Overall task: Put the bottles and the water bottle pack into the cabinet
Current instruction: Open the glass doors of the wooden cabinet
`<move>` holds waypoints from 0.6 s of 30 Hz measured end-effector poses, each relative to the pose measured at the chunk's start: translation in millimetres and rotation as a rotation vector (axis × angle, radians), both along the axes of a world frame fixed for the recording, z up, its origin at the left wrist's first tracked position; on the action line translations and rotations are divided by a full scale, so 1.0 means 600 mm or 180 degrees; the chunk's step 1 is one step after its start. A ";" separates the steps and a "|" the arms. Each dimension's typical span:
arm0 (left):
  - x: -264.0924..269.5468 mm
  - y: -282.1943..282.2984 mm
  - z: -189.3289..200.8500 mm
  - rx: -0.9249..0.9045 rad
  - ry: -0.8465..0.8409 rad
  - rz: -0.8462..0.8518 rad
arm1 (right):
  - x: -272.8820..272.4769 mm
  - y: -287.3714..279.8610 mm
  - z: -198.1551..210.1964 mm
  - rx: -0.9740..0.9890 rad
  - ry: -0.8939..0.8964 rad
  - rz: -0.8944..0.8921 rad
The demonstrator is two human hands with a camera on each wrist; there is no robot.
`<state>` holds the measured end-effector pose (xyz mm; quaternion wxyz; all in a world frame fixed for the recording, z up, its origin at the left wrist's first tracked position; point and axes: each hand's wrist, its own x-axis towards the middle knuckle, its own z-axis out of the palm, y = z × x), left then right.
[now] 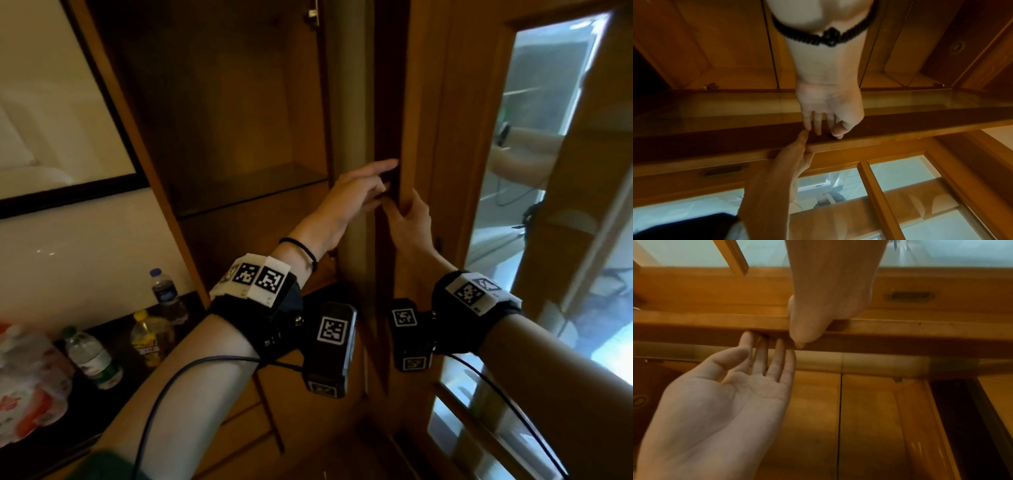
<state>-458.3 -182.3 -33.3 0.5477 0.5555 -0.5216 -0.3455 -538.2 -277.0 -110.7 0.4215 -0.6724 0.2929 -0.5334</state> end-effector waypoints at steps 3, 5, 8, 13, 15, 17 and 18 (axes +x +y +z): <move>-0.024 -0.023 -0.002 0.0160 -0.0166 -0.0206 | -0.030 -0.026 0.005 0.0047 0.0178 -0.0154; -0.033 -0.032 -0.002 0.0243 -0.0228 -0.0321 | -0.043 -0.036 0.008 0.0141 0.0237 -0.0391; -0.034 -0.034 -0.006 0.0289 -0.0225 -0.0357 | -0.044 -0.035 0.002 0.0271 0.0223 -0.0892; 0.003 -0.011 -0.016 0.0170 -0.0143 -0.0081 | -0.022 0.014 -0.002 -0.0086 0.0007 -0.1617; 0.035 0.005 -0.023 0.0172 -0.0010 0.0073 | 0.001 0.042 0.007 -0.0214 0.0046 -0.1464; 0.077 0.027 -0.032 0.0186 0.0147 0.0235 | 0.039 0.061 0.007 -0.0222 0.0144 -0.1055; 0.101 0.043 -0.037 0.0196 0.0212 0.0335 | 0.061 0.071 0.006 -0.0178 0.0218 -0.0807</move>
